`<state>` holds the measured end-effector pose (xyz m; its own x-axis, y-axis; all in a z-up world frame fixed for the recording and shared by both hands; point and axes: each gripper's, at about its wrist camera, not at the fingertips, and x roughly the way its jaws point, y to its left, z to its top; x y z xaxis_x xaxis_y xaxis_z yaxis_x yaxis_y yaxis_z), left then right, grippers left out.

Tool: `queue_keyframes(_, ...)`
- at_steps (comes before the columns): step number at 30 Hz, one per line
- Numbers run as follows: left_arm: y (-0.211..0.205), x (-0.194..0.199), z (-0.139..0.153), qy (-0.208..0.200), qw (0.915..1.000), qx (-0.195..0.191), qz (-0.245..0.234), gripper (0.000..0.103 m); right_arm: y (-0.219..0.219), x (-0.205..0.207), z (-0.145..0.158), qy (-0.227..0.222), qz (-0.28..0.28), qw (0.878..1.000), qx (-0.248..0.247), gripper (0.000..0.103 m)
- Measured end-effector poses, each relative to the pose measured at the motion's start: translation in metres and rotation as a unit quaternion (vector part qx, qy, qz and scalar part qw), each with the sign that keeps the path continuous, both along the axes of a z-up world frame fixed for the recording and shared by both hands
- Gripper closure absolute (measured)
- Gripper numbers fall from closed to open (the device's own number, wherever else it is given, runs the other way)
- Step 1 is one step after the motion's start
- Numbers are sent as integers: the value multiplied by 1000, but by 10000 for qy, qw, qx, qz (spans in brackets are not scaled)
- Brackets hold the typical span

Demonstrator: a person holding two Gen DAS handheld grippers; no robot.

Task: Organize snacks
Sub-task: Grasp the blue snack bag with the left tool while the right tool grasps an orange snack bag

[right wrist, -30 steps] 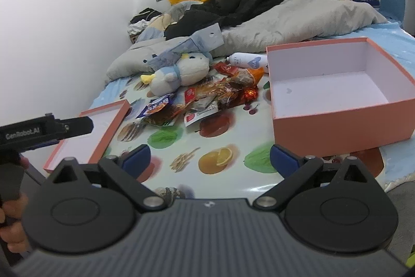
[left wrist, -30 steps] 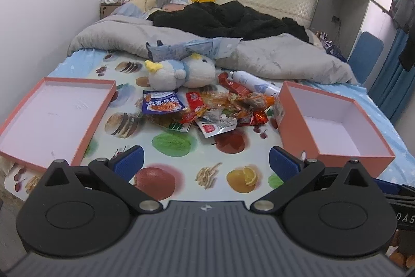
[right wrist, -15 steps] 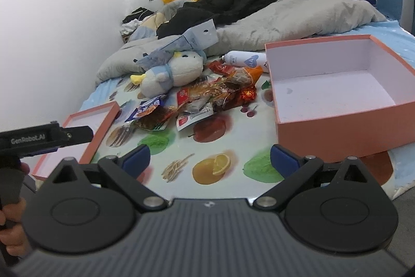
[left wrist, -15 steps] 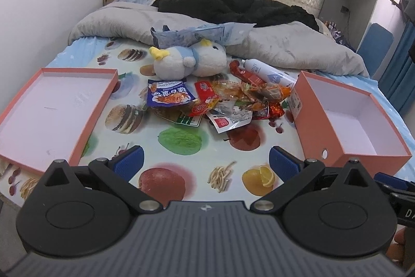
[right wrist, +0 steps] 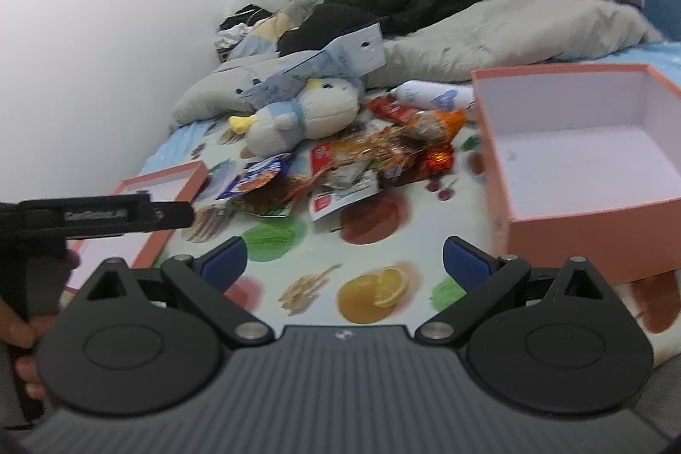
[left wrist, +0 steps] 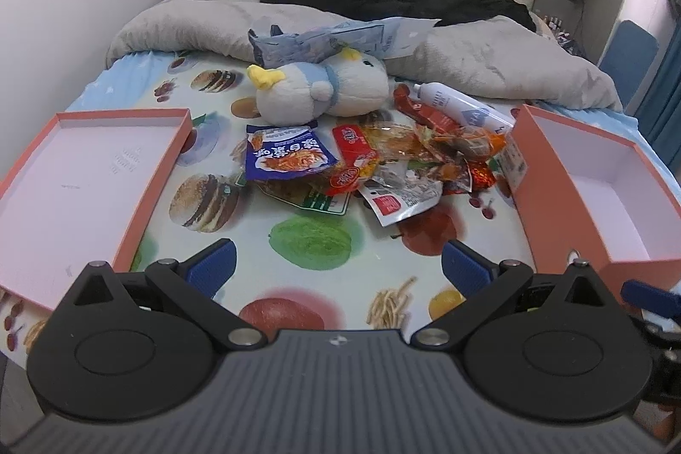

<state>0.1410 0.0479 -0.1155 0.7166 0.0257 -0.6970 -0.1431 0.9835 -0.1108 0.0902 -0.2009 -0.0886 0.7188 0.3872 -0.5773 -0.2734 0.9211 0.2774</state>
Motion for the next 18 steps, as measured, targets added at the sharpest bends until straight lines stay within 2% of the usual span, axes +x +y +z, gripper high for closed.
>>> queue_keyframes(4, 6, 13, -9, 53, 10000, -14, 48, 0, 6, 11, -4, 34, 7, 10000, -27, 3)
queue_keyframes(10, 5, 32, -33, 217, 9997, -17, -78, 0, 22, 24, -13, -299, 141, 9986, -423, 3)
queue_keyframes(13, 10, 46, -44, 239, 9996, -51, -101, 0, 28, 37, -21, -230, 191, 9986, -441, 3)
queue_keyframes(18, 28, 76, -59, 302, 9989, -349, -4, 0, 39, 60, -34, -167, 242, 9989, -379, 4)
